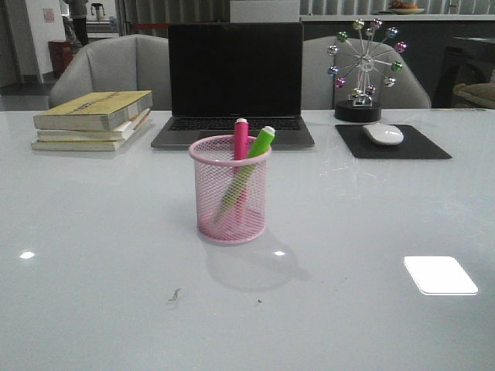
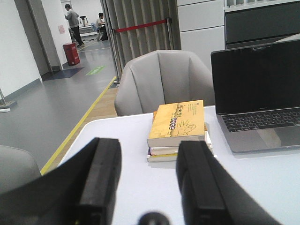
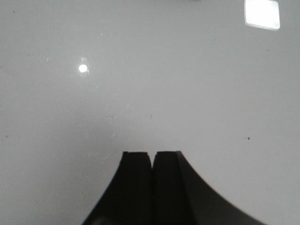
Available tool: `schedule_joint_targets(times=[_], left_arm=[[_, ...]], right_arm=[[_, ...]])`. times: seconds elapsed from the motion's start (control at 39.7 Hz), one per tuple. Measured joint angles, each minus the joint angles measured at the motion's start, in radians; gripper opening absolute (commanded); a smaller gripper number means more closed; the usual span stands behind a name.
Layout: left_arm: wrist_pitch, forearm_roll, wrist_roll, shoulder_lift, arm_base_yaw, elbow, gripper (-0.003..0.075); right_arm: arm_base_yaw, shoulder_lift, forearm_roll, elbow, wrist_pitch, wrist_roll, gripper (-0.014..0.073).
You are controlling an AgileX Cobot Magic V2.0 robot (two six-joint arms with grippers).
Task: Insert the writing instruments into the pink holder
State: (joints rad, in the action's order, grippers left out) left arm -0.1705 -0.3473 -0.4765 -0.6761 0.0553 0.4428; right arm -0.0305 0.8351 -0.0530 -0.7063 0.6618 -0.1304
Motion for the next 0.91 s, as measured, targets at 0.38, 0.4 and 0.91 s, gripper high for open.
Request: schedule_joint_targets(times=[0.38, 0.4, 0.91], left_arm=[[0.002, 0.000, 0.000, 0.000, 0.000, 0.000, 0.0268], [0.002, 0.000, 0.000, 0.000, 0.000, 0.000, 0.0263], [0.002, 0.000, 0.000, 0.000, 0.000, 0.000, 0.0130]], right_arm=[[0.000, -0.240, -0.071, 0.000, 0.186, 0.000, 0.0057], [0.000, -0.253, -0.084, 0.000, 0.213, 0.000, 0.0057], [0.000, -0.407, -0.155, 0.000, 0.312, 0.000, 0.0057]])
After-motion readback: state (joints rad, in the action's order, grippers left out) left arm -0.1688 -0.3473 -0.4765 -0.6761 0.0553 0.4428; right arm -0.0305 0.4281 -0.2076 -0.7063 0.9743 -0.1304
